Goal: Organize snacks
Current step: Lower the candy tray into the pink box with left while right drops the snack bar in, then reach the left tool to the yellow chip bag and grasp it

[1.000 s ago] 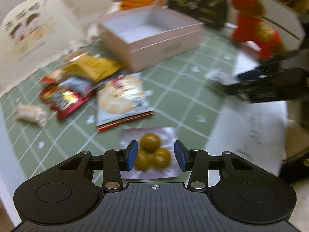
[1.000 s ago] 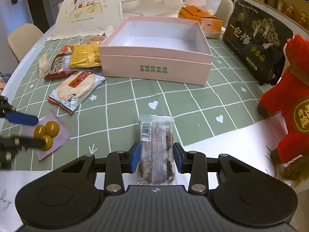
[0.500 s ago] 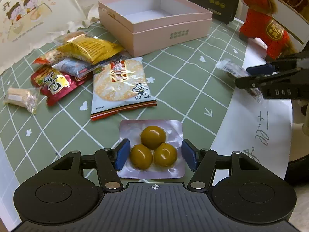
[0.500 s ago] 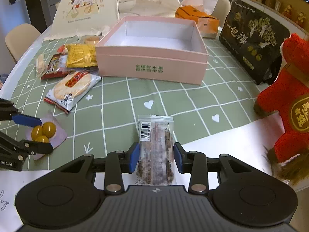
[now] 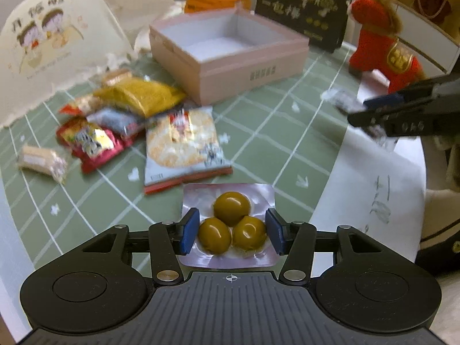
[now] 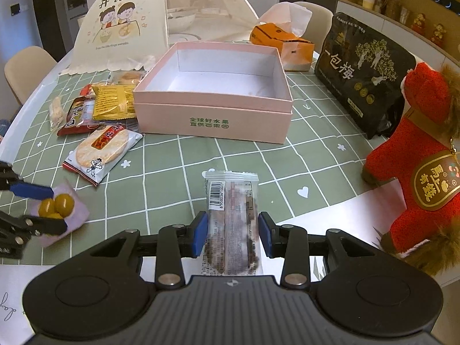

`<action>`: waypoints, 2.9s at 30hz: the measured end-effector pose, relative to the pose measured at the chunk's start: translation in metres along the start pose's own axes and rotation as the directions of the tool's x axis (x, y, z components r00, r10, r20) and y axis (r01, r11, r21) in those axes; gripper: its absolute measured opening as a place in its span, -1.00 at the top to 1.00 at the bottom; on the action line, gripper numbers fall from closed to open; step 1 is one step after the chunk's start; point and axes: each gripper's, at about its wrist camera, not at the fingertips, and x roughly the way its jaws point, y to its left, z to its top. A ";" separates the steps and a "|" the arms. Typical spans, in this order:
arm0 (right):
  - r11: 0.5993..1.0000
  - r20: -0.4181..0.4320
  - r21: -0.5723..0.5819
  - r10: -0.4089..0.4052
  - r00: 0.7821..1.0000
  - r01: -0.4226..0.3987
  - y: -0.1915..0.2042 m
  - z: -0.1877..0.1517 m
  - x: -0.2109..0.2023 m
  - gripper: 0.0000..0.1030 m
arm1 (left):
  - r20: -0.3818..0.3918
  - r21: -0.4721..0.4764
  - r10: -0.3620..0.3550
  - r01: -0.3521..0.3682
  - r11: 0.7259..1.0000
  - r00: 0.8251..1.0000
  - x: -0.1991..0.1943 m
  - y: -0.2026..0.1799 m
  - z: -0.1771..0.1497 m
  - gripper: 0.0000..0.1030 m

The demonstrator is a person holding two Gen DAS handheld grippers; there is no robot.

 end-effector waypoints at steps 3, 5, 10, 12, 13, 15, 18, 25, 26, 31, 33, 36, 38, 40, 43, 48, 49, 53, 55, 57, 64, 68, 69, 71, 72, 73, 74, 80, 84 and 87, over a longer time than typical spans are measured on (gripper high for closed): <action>1.000 0.008 -0.001 0.001 1.000 -0.001 0.000 0.001 -0.003 0.27 | 0.059 -0.004 -0.015 0.015 1.000 0.998 -0.016 0.000 0.013 -0.08; 1.000 0.019 0.005 0.002 1.000 -0.002 -0.001 0.002 -0.007 0.27 | 0.114 0.001 -0.037 0.037 0.999 0.993 -0.029 0.001 0.030 -0.08; 0.999 0.038 0.032 0.025 0.999 -0.026 -0.005 0.016 -0.015 0.27 | 0.323 -0.049 -0.091 0.113 0.992 0.942 -0.045 0.019 0.116 -0.10; 1.000 0.054 0.017 0.020 0.998 -0.021 -0.003 0.026 -0.018 0.27 | 0.395 -0.140 -0.142 0.212 0.967 0.908 -0.033 0.037 0.153 -0.10; 1.000 0.064 0.004 0.015 0.998 -0.015 -0.002 0.031 -0.020 0.27 | 0.414 -0.165 -0.135 0.220 0.961 0.900 -0.024 0.042 0.165 -0.09; 1.000 0.090 -0.027 0.004 0.996 -0.001 0.000 0.043 -0.027 0.27 | 0.438 -0.246 -0.047 0.170 0.954 0.898 -0.008 0.051 0.179 -0.04; 0.999 0.133 -0.040 -0.010 0.991 0.015 -0.005 0.059 -0.038 0.27 | 0.487 -0.333 -0.049 0.237 0.912 0.872 -0.013 0.066 0.169 -0.04; 0.997 0.239 0.004 0.079 0.968 -0.083 -0.023 0.153 -0.013 0.09 | 0.425 -0.435 -0.050 0.252 0.865 0.904 -0.021 0.089 0.108 -0.04; 0.995 0.242 0.017 0.095 0.966 -0.102 -0.023 0.168 -0.003 -0.16 | 0.398 -0.463 -0.047 0.244 0.852 0.916 -0.016 0.093 0.097 -0.04; 0.979 0.213 0.107 0.150 0.965 -0.176 -0.025 0.202 0.029 -0.19 | 0.261 -0.594 -0.004 0.164 0.788 0.965 -0.007 0.115 0.039 -0.04; 0.977 0.197 0.072 0.182 0.963 -0.200 -0.013 0.191 0.032 -0.19 | 0.226 -0.631 0.024 0.128 0.765 0.974 -0.006 0.123 0.018 -0.04; 0.974 0.116 -0.029 0.226 0.967 -0.225 0.016 0.161 0.043 -0.19 | 0.216 -0.662 0.039 0.117 0.740 0.976 -0.003 0.135 0.005 -0.04; 0.966 0.043 -0.067 0.254 0.966 -0.251 0.036 0.137 0.053 -0.19 | 0.236 -0.643 0.045 0.122 0.756 0.971 -0.003 0.138 0.012 -0.04; 0.959 -0.025 -0.086 0.270 0.962 -0.271 0.055 0.112 0.062 -0.19 | 0.276 -0.585 0.047 0.128 0.801 0.960 -0.003 0.138 0.032 -0.04; 0.957 -0.076 -0.101 0.264 0.962 -0.270 0.077 0.086 0.065 -0.19 | 0.283 -0.443 0.011 0.121 0.888 0.959 0.011 0.132 0.069 -0.04; 0.963 -0.083 -0.156 0.206 0.975 -0.217 0.097 0.066 0.053 -0.19 | 0.178 -0.105 -0.043 0.062 0.992 0.983 0.067 0.114 0.123 -0.05; 0.965 -0.078 -0.169 0.191 0.978 -0.202 0.099 0.063 0.050 -0.19 | 0.159 -0.074 -0.030 0.043 0.996 0.987 0.076 0.113 0.127 -0.05; 0.966 -0.095 -0.202 0.147 0.985 -0.163 0.096 0.055 0.044 -0.19 | 0.072 -0.023 -0.022 0.024 0.999 0.997 0.102 0.118 0.131 0.04; 0.968 -0.100 -0.198 0.138 0.985 -0.156 0.094 0.054 0.046 -0.19 | 0.066 0.017 -0.024 0.023 1.000 0.998 0.099 0.118 0.127 0.09; 0.971 -0.099 -0.175 0.148 0.984 -0.164 0.092 0.057 0.050 -0.19 | 0.055 0.036 -0.059 0.057 0.998 0.997 0.091 0.119 0.115 0.10; 0.981 -0.039 -0.099 0.164 0.986 -0.167 0.092 0.084 0.073 -0.19 | 0.056 0.049 -0.091 0.089 0.995 0.994 0.052 0.125 0.061 0.19; 0.973 -0.041 -0.085 0.212 0.976 -0.214 0.099 0.103 0.090 -0.19 | 0.082 -0.054 -0.047 0.052 0.997 0.996 0.030 0.140 0.033 0.27; 0.969 -0.045 -0.086 0.227 0.973 -0.230 0.103 0.106 0.093 -0.19 | 0.091 -0.093 -0.029 0.038 0.995 0.995 0.025 0.146 0.027 0.27; 0.959 -0.069 -0.082 0.265 0.962 -0.271 0.112 0.110 0.100 -0.19 | 0.102 -0.181 0.010 0.009 0.983 0.995 0.017 0.160 0.015 0.21; 0.955 -0.074 -0.086 0.278 0.958 -0.284 0.117 0.111 0.102 -0.19 | 0.106 -0.233 0.030 -0.004 0.972 0.994 0.013 0.168 0.009 0.21; 0.952 -0.070 -0.101 0.282 0.957 -0.288 0.125 0.110 0.101 -0.19 | 0.108 -0.273 0.048 -0.017 0.962 0.993 0.009 0.173 0.005 0.24; 0.950 -0.059 -0.125 0.279 0.958 -0.285 0.134 0.111 0.100 -0.19 | 0.112 -0.313 0.065 -0.027 0.949 0.992 0.004 0.179 0.000 0.28; 0.919 -0.007 -0.330 0.225 0.974 -0.215 0.186 0.141 0.095 0.27 | 0.156 -0.452 0.060 0.018 0.892 0.986 -0.023 0.180 -0.021 0.28; 0.896 0.014 -0.444 0.011 1.000 -0.004 0.194 0.175 0.123 0.66 | 0.185 -0.487 0.005 0.087 0.869 0.983 -0.038 0.155 -0.037 0.28; 0.795 0.081 -0.588 -0.124 0.989 0.148 0.197 0.180 0.150 0.67 | 0.191 -0.451 -0.107 0.184 0.873 0.976 -0.035 0.129 -0.045 0.28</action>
